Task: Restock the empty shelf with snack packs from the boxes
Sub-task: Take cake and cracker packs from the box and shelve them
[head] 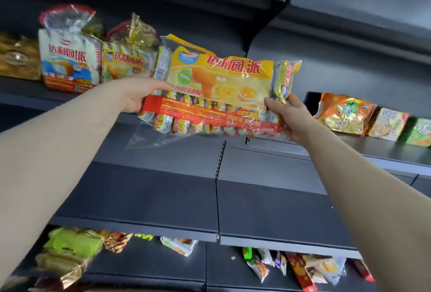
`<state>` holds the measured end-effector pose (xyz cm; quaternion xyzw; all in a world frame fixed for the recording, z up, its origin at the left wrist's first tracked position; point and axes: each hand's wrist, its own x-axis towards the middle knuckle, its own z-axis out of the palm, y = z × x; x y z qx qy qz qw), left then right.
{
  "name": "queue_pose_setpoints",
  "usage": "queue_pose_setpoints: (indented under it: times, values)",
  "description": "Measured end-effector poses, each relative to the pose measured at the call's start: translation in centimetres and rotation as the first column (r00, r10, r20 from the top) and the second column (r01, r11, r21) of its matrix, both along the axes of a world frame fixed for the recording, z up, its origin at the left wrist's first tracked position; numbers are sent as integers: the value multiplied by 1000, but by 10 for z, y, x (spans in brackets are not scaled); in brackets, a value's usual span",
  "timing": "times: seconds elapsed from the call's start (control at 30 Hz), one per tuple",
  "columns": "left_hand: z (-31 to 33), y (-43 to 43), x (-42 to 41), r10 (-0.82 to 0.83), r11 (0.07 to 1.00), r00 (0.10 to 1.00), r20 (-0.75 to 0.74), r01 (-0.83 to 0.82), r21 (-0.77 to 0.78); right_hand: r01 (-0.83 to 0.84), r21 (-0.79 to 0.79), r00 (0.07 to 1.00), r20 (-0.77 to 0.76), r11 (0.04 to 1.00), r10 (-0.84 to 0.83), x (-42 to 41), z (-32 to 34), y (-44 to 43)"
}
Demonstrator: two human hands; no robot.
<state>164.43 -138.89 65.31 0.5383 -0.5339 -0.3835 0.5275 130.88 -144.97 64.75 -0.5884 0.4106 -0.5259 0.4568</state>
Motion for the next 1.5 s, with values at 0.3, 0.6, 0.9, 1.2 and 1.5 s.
queue_pose_setpoints:
  times: [0.3,0.6,0.9,1.2,1.5]
  values:
    - [9,-147,-13,192,974,980,40,-186,-127,-9,-51,990,140,999,16,-8,-1,-125]
    - [-34,-221,-3,271,936,963,-18,-267,-229,-78,-10,994,77,997,79,8,-26,-216]
    - [-66,-228,27,122,991,922,366,-132,4,-185,95,982,55,978,180,11,-45,-255]
    - [-79,-249,22,442,890,655,613,-408,-205,-19,-16,981,-194,1000,16,33,-48,-262]
    - [-68,-235,13,386,906,761,521,-418,-61,321,-103,827,-453,941,-332,46,-51,-236]
